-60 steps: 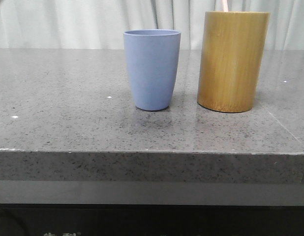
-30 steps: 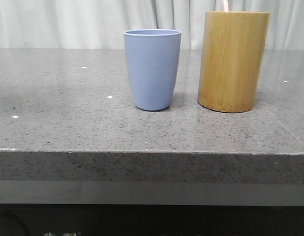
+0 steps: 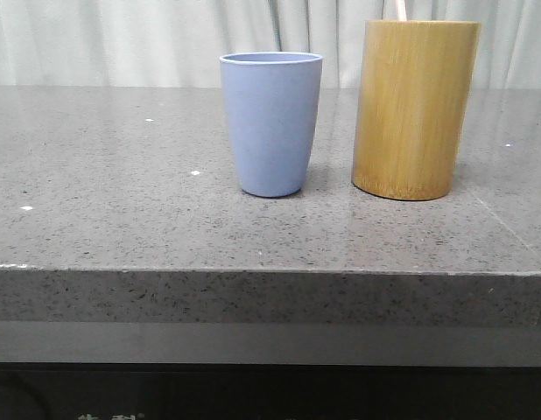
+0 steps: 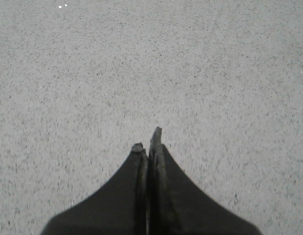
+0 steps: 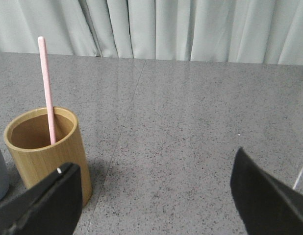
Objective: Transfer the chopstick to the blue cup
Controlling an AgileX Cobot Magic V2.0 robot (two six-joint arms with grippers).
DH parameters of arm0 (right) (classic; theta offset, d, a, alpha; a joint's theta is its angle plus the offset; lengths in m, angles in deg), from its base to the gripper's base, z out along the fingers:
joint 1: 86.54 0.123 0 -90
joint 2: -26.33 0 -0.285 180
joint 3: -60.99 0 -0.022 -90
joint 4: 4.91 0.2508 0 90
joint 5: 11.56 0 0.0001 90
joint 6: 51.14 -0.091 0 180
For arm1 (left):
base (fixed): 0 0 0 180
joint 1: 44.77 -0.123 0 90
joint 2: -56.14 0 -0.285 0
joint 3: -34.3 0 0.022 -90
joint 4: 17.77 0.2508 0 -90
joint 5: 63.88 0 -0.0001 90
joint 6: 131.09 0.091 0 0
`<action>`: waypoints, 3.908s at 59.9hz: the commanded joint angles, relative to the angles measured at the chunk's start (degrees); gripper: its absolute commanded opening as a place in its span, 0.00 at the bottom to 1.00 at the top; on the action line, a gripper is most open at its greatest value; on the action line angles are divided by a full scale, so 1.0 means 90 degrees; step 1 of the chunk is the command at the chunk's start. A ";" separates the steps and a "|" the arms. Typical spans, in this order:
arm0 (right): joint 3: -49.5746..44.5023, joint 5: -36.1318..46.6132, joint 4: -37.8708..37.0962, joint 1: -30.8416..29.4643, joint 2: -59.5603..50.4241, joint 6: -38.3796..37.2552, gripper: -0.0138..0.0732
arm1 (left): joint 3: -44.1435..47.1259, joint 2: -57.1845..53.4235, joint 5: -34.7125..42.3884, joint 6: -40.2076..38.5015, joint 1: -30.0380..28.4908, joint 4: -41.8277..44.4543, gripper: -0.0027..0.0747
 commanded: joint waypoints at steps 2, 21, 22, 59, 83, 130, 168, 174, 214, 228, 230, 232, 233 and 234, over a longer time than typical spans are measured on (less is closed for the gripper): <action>0.0226 0.0661 0.0030 -0.0027 0.0168 0.0016 0.88 | 0.0703 -0.0954 0.0949 -0.0054 0.0003 -0.0077 0.01; 0.0299 0.1374 0.0030 0.0129 0.1097 0.0020 0.88 | 0.1811 -0.3360 0.0975 -0.0054 0.0003 -0.0087 0.01; 0.0338 0.1418 0.0030 0.0161 0.1186 0.0020 0.88 | 0.1824 -0.3466 0.0975 -0.0054 0.0003 -0.0087 0.01; 0.3072 0.2318 0.0030 0.2088 0.5113 0.0020 0.88 | 0.1839 -0.4023 0.0975 -0.0054 0.0003 -0.0087 0.01; 0.3696 0.2431 0.0030 0.2082 0.5998 0.0020 0.74 | 0.1839 -0.4023 0.0975 -0.0054 0.0003 -0.0087 0.01; 0.3709 0.3042 0.0030 0.2082 0.5227 0.0020 0.19 | 0.1839 -0.4023 0.0975 -0.0054 0.0003 -0.0087 0.01; 0.3936 0.4699 0.0030 0.3617 0.4614 0.0013 0.19 | 0.1839 -0.4023 0.0975 -0.0054 0.0003 -0.0087 0.01; 0.3936 0.4692 0.0030 0.3842 0.4985 0.0013 0.19 | 0.1839 -0.4023 0.0975 -0.0054 0.0003 -0.0087 0.01; 0.3891 0.3860 0.0030 0.3879 0.6407 0.0019 0.34 | 0.1839 -0.4023 0.0975 -0.0054 0.0003 -0.0087 0.01; 0.3928 0.3744 0.0030 0.3879 0.6306 0.0064 0.50 | 0.1839 -0.4023 0.0975 -0.0054 0.0003 -0.0087 0.01; 0.4013 0.3574 0.0030 0.3874 0.6227 0.0077 0.50 | 0.1839 -0.4023 0.0975 -0.0054 0.0003 -0.0087 0.01; 0.4208 0.3180 0.0030 0.3849 0.6136 0.0077 0.49 | 0.1839 -0.4023 0.0975 -0.0054 0.0003 -0.0087 0.01; 0.4320 0.2947 0.0030 0.3839 0.6110 0.0077 0.48 | 0.1839 -0.4023 0.0975 -0.0054 0.0003 -0.0087 0.01; 0.4406 0.2765 0.0030 0.3822 0.6095 0.0077 0.47 | 0.1839 -0.4023 0.0975 -0.0054 0.0003 -0.0087 0.01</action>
